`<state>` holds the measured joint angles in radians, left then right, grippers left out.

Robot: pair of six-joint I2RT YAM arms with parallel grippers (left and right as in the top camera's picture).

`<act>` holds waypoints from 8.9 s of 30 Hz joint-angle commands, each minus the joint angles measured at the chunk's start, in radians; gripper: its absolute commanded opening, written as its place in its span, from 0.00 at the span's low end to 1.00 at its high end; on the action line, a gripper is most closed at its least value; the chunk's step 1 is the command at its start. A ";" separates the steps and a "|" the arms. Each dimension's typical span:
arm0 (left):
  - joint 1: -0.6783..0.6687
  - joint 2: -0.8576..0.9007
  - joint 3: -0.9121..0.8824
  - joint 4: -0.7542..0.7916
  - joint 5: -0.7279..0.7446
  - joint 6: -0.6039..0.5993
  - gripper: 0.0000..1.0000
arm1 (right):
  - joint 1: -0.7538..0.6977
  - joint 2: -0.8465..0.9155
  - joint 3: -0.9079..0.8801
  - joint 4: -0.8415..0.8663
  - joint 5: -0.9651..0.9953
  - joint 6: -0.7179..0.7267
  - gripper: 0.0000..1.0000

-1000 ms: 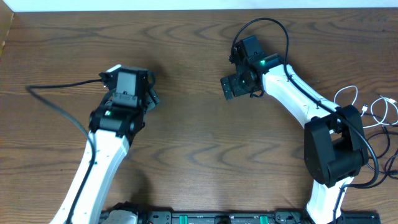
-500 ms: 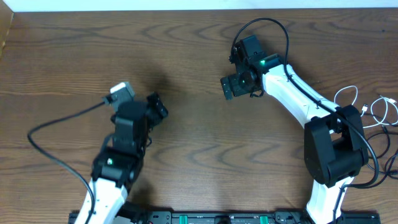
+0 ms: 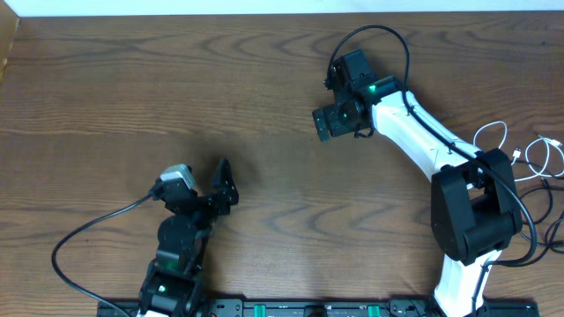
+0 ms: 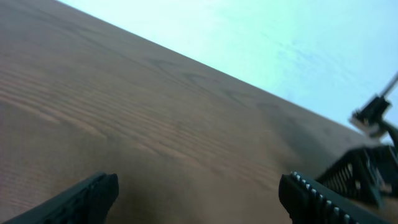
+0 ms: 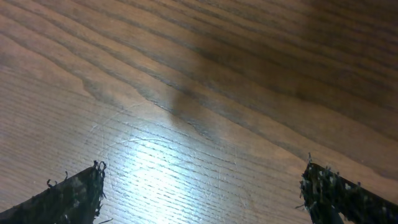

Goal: Untangle cables

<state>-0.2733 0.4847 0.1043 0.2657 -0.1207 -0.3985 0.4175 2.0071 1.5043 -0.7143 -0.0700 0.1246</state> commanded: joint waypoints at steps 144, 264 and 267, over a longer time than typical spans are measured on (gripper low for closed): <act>0.117 -0.481 -0.100 -0.325 0.293 0.421 0.87 | 0.006 -0.039 0.013 0.000 0.020 -0.007 0.99; 0.117 -0.481 -0.100 -0.325 0.293 0.421 0.87 | -0.416 -2.002 -1.499 0.642 0.026 -0.104 0.99; 0.117 -0.481 -0.100 -0.325 0.293 0.421 0.87 | -0.416 -2.002 -1.499 0.642 0.026 -0.104 0.99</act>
<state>-0.1528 0.0105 0.0216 -0.0235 0.1551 0.0082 0.0151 0.0124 0.0067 -0.0696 -0.0303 0.0139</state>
